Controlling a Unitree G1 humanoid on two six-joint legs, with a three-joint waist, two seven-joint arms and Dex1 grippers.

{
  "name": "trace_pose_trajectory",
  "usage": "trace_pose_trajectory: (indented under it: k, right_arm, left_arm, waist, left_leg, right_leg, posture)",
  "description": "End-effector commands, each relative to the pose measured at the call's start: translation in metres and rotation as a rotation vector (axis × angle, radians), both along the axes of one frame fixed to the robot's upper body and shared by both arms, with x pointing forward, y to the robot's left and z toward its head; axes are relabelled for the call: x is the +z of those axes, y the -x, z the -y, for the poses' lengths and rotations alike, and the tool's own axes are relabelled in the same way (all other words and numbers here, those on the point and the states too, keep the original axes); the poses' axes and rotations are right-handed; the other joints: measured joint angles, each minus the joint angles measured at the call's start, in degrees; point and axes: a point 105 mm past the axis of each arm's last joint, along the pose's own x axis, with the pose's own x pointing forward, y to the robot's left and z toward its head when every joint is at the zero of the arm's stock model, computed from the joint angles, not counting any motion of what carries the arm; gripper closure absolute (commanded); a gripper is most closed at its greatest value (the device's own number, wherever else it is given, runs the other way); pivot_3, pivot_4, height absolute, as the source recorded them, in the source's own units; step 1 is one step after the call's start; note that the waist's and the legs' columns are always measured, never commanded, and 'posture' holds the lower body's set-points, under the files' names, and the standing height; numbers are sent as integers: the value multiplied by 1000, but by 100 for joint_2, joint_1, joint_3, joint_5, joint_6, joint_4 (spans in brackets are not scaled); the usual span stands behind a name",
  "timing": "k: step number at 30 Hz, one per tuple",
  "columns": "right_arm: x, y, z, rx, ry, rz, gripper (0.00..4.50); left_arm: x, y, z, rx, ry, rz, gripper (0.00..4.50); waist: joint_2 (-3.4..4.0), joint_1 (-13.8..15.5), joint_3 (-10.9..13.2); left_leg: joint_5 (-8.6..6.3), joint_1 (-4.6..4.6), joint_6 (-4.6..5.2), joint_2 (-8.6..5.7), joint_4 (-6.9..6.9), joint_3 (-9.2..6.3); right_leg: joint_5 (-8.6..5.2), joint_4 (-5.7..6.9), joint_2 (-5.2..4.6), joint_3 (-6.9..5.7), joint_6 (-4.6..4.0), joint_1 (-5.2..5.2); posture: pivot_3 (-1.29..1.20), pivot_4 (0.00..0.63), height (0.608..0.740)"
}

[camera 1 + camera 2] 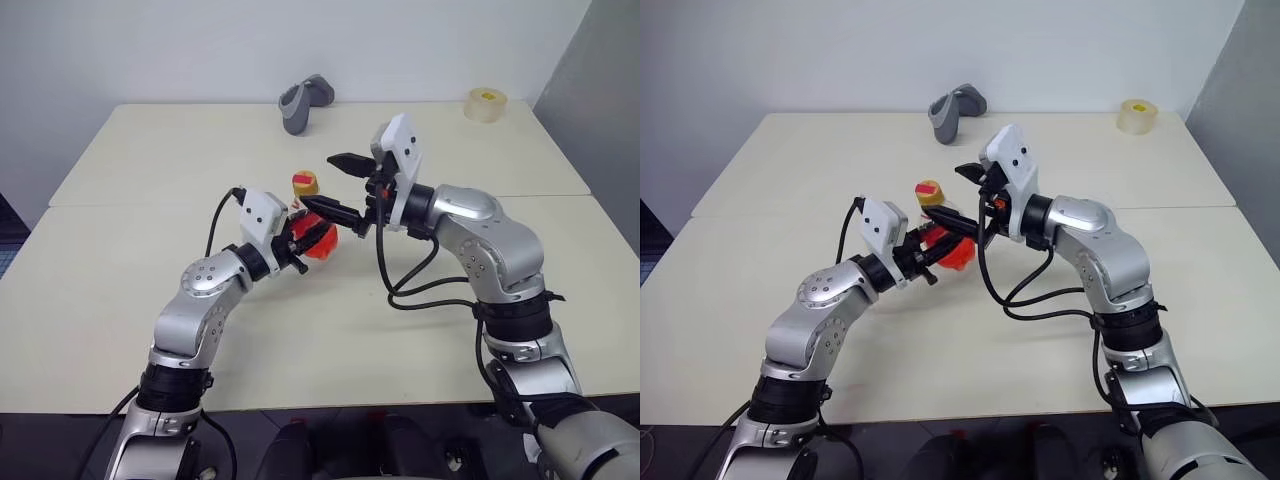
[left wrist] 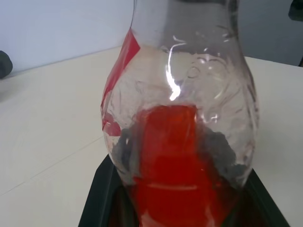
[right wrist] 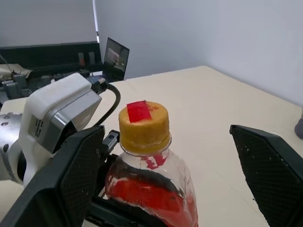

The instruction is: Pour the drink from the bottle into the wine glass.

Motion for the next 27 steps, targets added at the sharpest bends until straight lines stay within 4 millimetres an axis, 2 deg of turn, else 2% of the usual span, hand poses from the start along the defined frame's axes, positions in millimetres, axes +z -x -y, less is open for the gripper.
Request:
trace_pose_trajectory:
  k: [1, 7, 17, 27]
  right_arm:
    - [21, 7, -9, 24, -33, 70, 0]
    - [28, -1, -15, -8, -42, 84, 0]
    - [21, -18, -9, -80, 3, 119, 0]
    - [18, -25, 52, -208, 43, 94, 0]
  left_arm:
    - [18, 1, 6, -19, 7, 86, 3225]
    - [17, 0, 9, -23, 12, 93, 3227]
    - [18, -3, 11, -21, 24, 100, 3234]
    - [17, -2, 6, -12, 20, 95, 3237]
  waist:
    - [0, -1, 0]
    - [0, -1, 0]
    - [0, -4, 0]
    - [0, 3, 0]
  left_leg:
    - [0, 0, 0, 0, 0, 0]
    - [0, 0, 0, 0, 0, 1]
    - [0, 0, 0, 0, 0, 4]
    - [0, -3, 0, 0, 1, 5]
  right_leg:
    - [0, 0, 0, 0, 0, 0]
    - [0, 1, 0, 1, 0, -1]
    - [0, 2, 0, 2, 0, -3]
    - [0, 1, 0, 4, 0, -3]
  posture:
    - [0, 150, 740]
    - [0, 150, 740]
    - [0, 150, 740]
    - [0, 150, 740]
